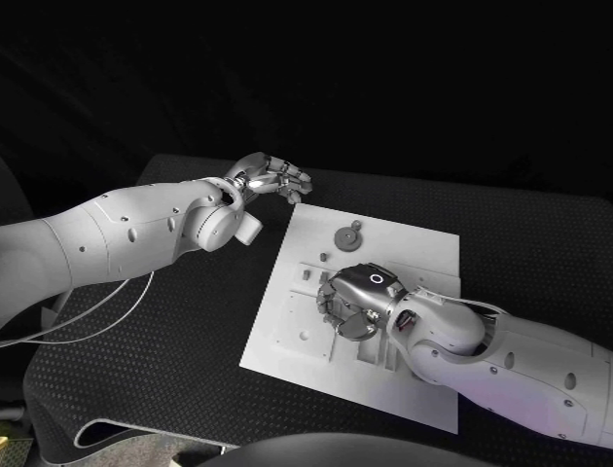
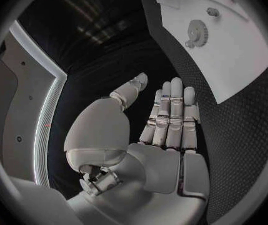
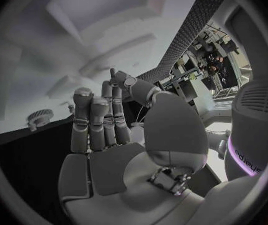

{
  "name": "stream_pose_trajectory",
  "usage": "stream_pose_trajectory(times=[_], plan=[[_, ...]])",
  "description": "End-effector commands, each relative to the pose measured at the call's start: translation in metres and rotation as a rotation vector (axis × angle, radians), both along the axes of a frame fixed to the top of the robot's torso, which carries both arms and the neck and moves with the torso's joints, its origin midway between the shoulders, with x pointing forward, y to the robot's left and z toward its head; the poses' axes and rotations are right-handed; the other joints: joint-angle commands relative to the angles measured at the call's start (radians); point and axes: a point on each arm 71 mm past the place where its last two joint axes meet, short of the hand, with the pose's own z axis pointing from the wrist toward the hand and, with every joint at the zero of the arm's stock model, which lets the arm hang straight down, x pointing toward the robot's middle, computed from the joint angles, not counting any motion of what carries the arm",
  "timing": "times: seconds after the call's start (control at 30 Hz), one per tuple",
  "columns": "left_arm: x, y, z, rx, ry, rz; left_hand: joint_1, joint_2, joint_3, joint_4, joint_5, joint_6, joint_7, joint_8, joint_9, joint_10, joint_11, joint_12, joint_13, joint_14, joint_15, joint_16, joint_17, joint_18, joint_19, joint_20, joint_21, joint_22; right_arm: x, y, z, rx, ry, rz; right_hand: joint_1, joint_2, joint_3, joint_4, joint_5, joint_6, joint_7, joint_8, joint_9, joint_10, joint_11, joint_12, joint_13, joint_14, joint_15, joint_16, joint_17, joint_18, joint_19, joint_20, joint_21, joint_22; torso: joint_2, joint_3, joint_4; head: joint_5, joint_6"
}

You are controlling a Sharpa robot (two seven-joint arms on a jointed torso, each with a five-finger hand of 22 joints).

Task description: Assemble the parts on the task board

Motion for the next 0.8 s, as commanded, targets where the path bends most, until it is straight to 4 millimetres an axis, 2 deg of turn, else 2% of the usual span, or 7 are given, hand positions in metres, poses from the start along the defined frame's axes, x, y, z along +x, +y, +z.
stream_pose_trajectory(times=[0.03, 0.47, 0.8], plan=[[-0.0001, -0.0023, 0.0013, -0.012, -0.005, -0.011, -0.005, 0.004, -0.001, 0.004, -0.005, -0.005, -0.001, -0.004, -0.001, -0.006, 0.0, -0.003, -0.001, 0.007, 0.001, -0.004, 0.001, 0.016, 0.005, 0.0, -0.006, 0.001, -0.0016, 0.0012, -0.0015, -0.014, 0.002, 0.019, -0.003, 0.01, 0.0, -0.004, 0.002, 0.005, 0.003, 0.0, 0.001, 0.069, 0.006, 0.003, 0.001, 0.001, -0.006, -0.006, 0.002, 0.03, -0.001, -0.007, 0.002, 0.016, 0.0, -0.0004, -0.0006, 0.001, -0.001], [-0.0001, -0.0016, 0.0013, -0.011, -0.004, -0.009, -0.005, 0.003, -0.001, 0.004, -0.005, -0.006, -0.001, -0.004, -0.001, -0.007, 0.0, -0.003, -0.002, 0.007, 0.001, -0.006, 0.003, 0.016, 0.005, 0.0, -0.007, 0.002, -0.0013, 0.0012, -0.0051, -0.024, 0.009, 0.019, -0.004, 0.01, 0.0, -0.005, 0.002, 0.005, 0.003, -0.001, 0.002, 0.069, 0.006, 0.002, 0.0, 0.002, -0.006, -0.007, 0.002, 0.03, -0.001, -0.007, 0.002, 0.016, 0.0, -0.002, 0.001, 0.002, -0.005], [-0.0002, -0.0014, 0.0013, -0.011, -0.004, -0.008, -0.004, 0.003, -0.001, 0.005, -0.005, -0.006, -0.001, -0.004, -0.001, -0.007, 0.0, -0.003, -0.002, 0.006, 0.001, -0.008, 0.004, 0.016, 0.006, 0.0, -0.008, 0.002, -0.0027, 0.0019, -0.0069, -0.03, 0.016, 0.024, -0.005, 0.011, 0.001, -0.005, 0.002, 0.004, 0.003, -0.001, 0.002, 0.07, 0.006, 0.001, 0.0, 0.002, -0.006, -0.008, 0.002, 0.03, -0.001, -0.007, 0.002, 0.016, -0.001, -0.0019, 0.0001, 0.005, -0.008]])
